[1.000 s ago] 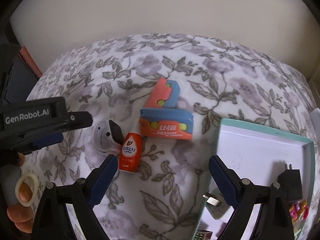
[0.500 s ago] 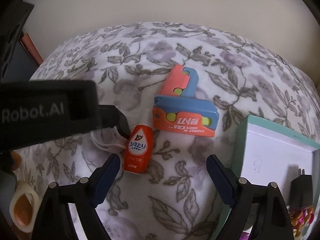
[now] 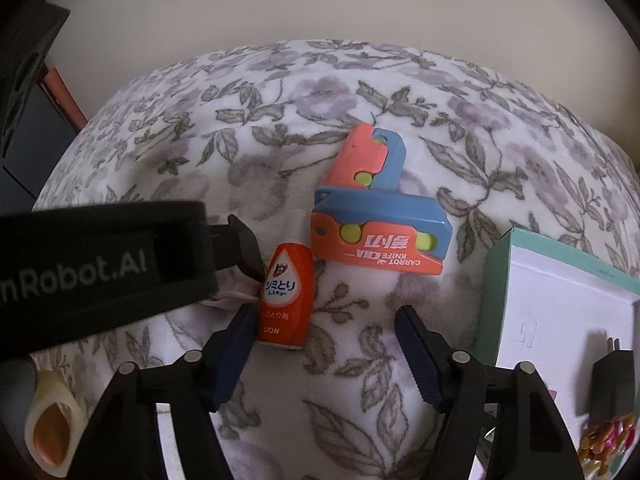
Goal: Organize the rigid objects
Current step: 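Close the left tool on the white earbud case while the right tool grasps the red bottle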
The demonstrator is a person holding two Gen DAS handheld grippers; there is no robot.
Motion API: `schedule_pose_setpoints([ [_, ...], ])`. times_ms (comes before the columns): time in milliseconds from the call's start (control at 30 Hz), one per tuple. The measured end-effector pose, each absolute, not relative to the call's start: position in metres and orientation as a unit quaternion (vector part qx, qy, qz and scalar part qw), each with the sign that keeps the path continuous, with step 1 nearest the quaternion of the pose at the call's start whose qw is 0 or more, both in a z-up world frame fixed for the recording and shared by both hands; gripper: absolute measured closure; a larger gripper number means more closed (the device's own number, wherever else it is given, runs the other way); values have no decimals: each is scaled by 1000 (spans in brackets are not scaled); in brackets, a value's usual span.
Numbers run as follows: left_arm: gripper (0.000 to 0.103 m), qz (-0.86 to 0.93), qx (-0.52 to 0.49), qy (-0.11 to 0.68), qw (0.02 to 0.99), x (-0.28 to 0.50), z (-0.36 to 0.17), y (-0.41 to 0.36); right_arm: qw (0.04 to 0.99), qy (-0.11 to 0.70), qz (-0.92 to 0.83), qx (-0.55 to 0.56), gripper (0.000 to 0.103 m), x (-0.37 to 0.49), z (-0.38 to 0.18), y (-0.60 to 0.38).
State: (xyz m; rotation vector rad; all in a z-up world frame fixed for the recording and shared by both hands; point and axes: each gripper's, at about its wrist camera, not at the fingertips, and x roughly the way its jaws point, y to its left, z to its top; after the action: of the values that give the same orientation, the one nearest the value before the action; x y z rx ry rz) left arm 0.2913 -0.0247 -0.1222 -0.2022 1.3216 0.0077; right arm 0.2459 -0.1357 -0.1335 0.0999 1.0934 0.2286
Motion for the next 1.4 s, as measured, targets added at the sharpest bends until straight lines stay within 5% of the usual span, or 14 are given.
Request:
schedule_pose_setpoints([
  [1167,26,1,-132,617,776,296,-128,-23,861,490,118,69,60,257,-133,-130],
  [1400,31,-5,-131,616,777,296,-128,-25,862,490,110,77,72,256,-133,-134],
])
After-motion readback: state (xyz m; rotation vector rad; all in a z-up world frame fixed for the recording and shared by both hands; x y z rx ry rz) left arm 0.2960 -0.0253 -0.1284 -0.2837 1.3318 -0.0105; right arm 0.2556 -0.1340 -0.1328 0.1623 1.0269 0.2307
